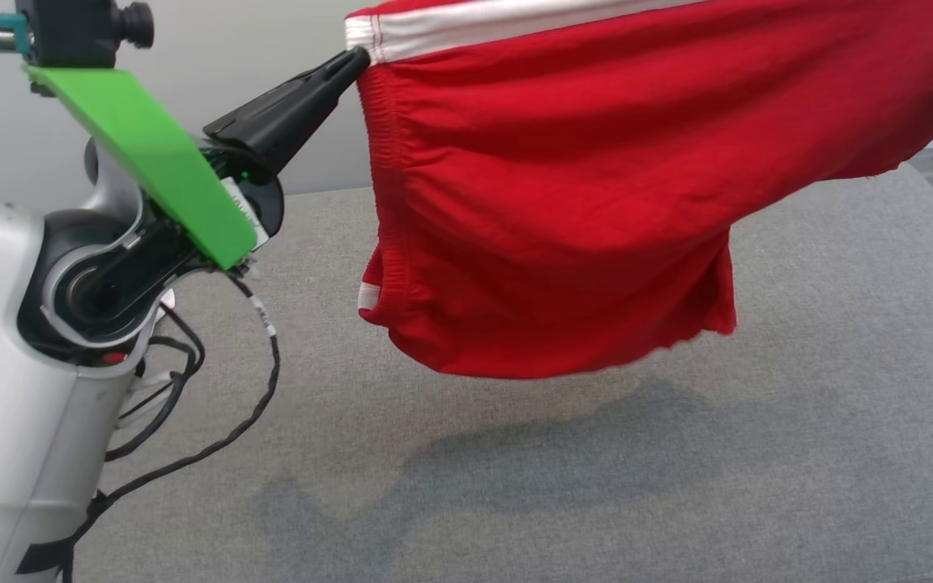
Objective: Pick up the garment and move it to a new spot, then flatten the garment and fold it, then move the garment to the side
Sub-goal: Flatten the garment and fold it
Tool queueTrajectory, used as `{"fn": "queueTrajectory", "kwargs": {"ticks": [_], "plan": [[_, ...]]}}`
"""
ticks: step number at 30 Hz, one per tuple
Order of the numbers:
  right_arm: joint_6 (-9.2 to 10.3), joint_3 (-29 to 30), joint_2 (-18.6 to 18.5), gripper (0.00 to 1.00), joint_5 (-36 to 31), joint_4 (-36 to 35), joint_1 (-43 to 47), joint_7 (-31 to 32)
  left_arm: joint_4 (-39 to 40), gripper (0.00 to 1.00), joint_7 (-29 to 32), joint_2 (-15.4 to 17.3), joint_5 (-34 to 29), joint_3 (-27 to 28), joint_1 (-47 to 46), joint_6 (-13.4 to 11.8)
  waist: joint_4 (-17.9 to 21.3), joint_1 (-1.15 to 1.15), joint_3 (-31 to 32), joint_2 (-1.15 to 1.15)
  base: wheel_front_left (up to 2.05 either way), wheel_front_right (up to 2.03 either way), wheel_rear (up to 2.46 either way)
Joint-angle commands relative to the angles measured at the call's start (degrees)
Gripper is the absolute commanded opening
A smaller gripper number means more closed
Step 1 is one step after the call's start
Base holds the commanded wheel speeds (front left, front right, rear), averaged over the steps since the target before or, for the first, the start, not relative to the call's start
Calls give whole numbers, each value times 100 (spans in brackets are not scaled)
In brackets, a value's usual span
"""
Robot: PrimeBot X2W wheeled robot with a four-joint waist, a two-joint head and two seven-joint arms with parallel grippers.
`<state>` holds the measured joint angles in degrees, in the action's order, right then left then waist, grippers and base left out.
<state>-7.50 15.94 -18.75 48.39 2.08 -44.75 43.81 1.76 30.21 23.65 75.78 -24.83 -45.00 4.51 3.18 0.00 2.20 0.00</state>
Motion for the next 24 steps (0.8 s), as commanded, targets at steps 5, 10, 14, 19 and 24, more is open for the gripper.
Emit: {"fn": "queueTrajectory", "kwargs": {"ticks": [5,10,14,19,24], "plan": [[1,-108,139,0,-150,250,-263,-35,-301,0,-140,-255,-24,-59,-258,68,15,0,-164,0,0,0,0],[0,-296,396,0,-425,687,-692,-286,-784,0,-540,-414,-413,-100,-720,222,105,0,-656,0,0,0,0],[0,-547,557,0,-831,1140,-1342,-803,-1194,0,-1104,-382,-1146,-315,-1427,299,193,0,-1378,0,0,0,0],[0,-1007,655,0,-1450,1713,-2440,-1995,-1716,0,-2416,-213,-2236,-860,-2730,300,356,0,-2527,0,0,0,0],[1,-1532,712,0,-1836,2308,-3341,-3451,-2483,0,-4085,1,-3203,-1831,-3875,299,614,0,-3336,0,0,0,0]]}}
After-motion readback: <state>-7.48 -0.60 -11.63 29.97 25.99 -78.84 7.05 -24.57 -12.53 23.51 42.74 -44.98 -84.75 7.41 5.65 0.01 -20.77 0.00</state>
